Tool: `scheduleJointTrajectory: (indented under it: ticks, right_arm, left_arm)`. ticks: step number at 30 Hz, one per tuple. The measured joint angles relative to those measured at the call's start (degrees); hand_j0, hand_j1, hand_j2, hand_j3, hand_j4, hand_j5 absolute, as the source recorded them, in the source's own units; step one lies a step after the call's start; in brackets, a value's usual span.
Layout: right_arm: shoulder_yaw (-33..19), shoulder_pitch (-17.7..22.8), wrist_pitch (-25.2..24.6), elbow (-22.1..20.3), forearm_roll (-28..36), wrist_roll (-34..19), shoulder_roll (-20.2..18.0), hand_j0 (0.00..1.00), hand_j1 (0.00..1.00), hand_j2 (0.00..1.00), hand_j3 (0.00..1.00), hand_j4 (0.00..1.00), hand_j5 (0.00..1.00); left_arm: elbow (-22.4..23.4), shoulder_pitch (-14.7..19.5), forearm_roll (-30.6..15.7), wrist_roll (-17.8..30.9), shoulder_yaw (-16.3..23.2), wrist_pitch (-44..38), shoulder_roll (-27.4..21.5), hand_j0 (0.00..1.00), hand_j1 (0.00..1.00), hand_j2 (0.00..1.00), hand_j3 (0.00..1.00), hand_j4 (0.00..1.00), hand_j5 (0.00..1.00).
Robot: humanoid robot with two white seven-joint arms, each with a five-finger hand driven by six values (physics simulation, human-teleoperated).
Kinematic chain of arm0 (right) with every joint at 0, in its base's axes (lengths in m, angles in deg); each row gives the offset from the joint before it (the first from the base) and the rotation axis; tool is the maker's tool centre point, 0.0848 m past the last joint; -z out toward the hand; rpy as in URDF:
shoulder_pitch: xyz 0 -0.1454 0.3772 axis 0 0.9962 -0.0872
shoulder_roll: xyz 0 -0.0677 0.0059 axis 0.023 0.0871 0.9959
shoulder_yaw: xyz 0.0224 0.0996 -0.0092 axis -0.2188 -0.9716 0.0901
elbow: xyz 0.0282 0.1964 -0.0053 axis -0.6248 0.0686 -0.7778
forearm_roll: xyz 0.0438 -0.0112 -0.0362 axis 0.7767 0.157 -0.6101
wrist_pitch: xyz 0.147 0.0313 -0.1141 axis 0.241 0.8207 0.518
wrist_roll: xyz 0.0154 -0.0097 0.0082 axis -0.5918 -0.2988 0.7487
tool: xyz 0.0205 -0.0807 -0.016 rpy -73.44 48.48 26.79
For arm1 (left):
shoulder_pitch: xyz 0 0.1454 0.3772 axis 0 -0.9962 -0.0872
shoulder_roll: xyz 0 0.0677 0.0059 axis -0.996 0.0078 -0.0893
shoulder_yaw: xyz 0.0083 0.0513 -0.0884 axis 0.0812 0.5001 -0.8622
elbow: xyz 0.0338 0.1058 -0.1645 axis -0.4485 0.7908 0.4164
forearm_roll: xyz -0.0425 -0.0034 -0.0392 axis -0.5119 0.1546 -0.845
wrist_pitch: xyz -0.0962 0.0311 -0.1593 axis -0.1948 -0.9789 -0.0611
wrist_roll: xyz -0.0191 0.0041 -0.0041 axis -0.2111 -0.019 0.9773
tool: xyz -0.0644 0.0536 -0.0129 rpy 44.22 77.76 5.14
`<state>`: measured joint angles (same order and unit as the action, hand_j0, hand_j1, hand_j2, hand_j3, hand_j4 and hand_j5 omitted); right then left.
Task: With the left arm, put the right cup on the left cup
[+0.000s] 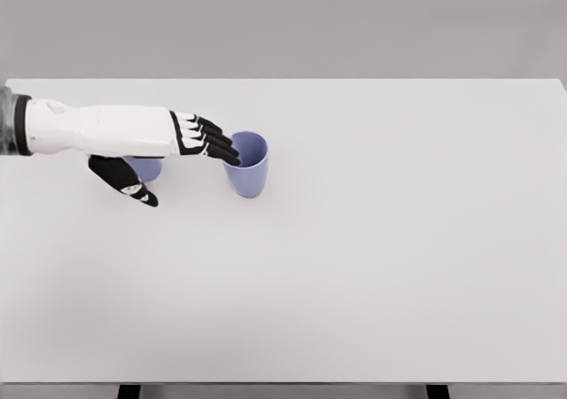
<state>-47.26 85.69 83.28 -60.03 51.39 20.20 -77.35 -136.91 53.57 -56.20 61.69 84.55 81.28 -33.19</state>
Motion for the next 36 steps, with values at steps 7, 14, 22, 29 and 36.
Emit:
scheduleJointTrajectory:
  ticks: [7,14,22,29,36]
  right_arm:
    - [-0.1,1.6,-0.2,0.0,0.1,0.0,0.0,1.00,1.00,1.00,1.00,1.00,1.00]
    - [-0.1,1.6,-0.2,0.0,0.1,0.0,0.0,1.00,1.00,1.00,1.00,1.00,1.00]
    - [-0.1,1.6,-0.2,0.0,0.1,0.0,0.0,1.00,1.00,1.00,1.00,1.00,1.00]
    - [-0.1,1.6,-0.2,0.0,0.1,0.0,0.0,1.00,1.00,1.00,1.00,1.00,1.00]
    - [-0.1,1.6,-0.2,0.0,0.1,0.0,0.0,1.00,1.00,1.00,1.00,1.00,1.00]
  left_arm:
    - [-0.3,1.3,1.0,0.0,0.4,0.0,0.1,1.00,1.00,1.00,1.00,1.00,1.00]
    - [4.8,5.4,1.3,-0.1,0.7,-0.1,4.1,1.00,1.00,1.00,1.00,1.00,1.00]
    - [15.3,10.0,0.8,-0.1,4.8,0.0,12.0,1.00,1.00,1.00,1.00,1.00,1.00]
    - [21.7,9.6,0.6,-1.1,9.4,0.0,16.8,1.00,1.00,1.00,1.00,1.00,1.00]
    - [24.5,8.4,4.9,-4.9,10.4,0.0,18.1,1.00,1.00,1.00,1.00,1.00,1.00]
